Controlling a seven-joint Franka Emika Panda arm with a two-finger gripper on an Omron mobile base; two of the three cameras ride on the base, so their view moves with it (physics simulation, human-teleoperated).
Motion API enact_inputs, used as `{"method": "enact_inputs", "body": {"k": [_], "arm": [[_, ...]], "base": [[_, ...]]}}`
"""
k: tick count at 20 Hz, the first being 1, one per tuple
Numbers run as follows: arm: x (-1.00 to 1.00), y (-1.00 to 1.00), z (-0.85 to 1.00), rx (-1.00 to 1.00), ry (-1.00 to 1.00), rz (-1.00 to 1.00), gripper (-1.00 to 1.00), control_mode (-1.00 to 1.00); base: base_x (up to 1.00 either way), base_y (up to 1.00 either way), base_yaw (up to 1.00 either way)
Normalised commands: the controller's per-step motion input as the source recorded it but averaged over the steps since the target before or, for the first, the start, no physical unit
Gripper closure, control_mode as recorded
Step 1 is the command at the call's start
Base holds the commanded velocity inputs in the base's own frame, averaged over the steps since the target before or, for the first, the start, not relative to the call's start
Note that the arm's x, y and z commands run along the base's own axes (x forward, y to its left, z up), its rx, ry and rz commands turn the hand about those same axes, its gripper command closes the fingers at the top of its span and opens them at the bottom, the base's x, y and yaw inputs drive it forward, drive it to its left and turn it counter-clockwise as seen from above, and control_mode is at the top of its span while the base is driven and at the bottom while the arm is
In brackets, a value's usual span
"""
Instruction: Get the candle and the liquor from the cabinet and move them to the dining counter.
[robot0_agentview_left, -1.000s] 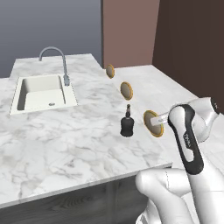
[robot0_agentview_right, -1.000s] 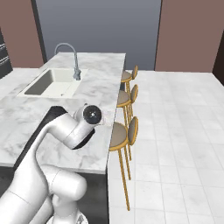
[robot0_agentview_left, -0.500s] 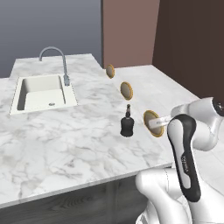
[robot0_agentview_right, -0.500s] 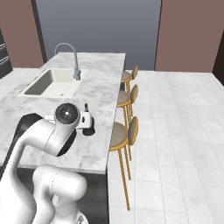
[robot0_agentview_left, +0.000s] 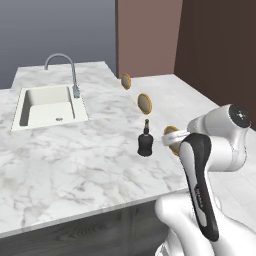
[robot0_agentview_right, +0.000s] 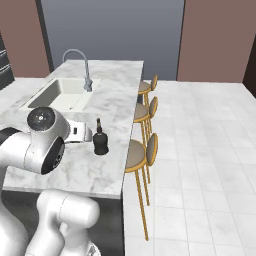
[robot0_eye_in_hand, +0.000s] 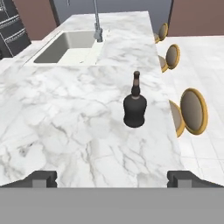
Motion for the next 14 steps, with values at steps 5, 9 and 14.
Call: {"method": "enact_inputs", "body": {"k": [5, 9, 14], "arm": [[0.0, 0.0, 0.0, 0.0, 0.0, 0.0, -1.0, -1.0], [0.0, 0.0, 0.0, 0.0, 0.0, 0.0, -1.0, -1.0], [0.0, 0.0, 0.0, 0.0, 0.0, 0.0, -1.0, -1.0]], "base": [[0.0, 0.0, 0.0], [0.0, 0.0, 0.0], [0.0, 0.0, 0.0]]}}
